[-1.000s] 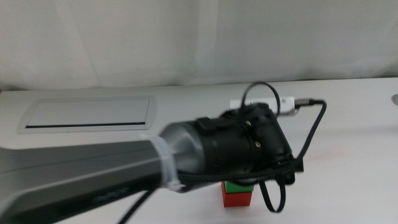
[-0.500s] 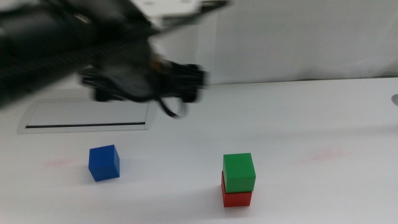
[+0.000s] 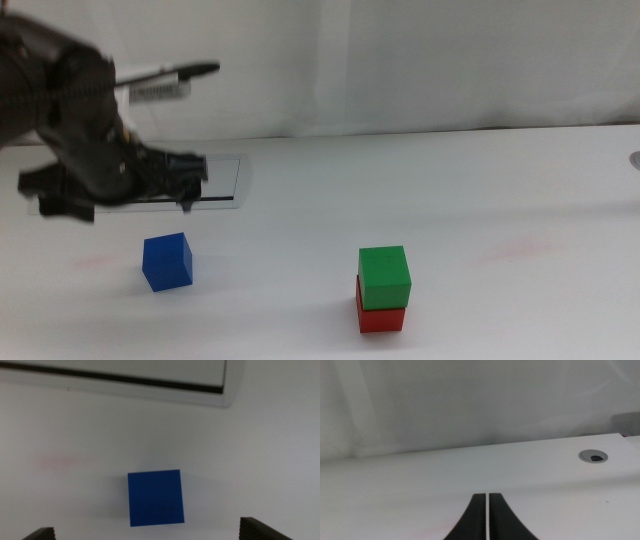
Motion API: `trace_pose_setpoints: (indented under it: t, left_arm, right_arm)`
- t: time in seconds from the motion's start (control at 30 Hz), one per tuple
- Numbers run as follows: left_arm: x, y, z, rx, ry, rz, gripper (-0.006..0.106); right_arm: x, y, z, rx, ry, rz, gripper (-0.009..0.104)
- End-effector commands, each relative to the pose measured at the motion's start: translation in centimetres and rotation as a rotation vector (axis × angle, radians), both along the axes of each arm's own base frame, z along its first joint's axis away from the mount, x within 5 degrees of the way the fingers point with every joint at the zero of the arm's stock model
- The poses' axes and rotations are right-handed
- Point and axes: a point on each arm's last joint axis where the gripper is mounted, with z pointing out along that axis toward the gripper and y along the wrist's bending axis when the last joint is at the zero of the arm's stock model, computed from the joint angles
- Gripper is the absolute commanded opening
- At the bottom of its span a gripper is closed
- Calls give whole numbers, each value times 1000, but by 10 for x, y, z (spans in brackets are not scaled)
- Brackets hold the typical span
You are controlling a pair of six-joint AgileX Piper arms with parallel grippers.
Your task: Stack red cubes first, then green, then blue cubes in a specific spot.
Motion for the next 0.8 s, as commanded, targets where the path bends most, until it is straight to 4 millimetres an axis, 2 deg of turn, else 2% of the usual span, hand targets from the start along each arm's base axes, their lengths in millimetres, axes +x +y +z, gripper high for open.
trace_pose_setpoints:
  t: [0.0, 0.2, 0.53, 0.77]
  left_arm:
    - [-4, 5, -15, -33, -9, 43, 90]
    - [-6, 8, -45, -70, -29, 49, 90]
    - [8, 3, -88, -58, 70, 117, 90]
    - [14, 1, -109, -60, 93, 127, 90]
  right_arm:
    - [0, 0, -12, -10, 28, -3, -2]
    - [0, 0, -12, -10, 28, -3, -2]
    - [0, 0, -12, -10, 28, -3, -2]
    - [0, 0, -12, -10, 28, -3, -2]
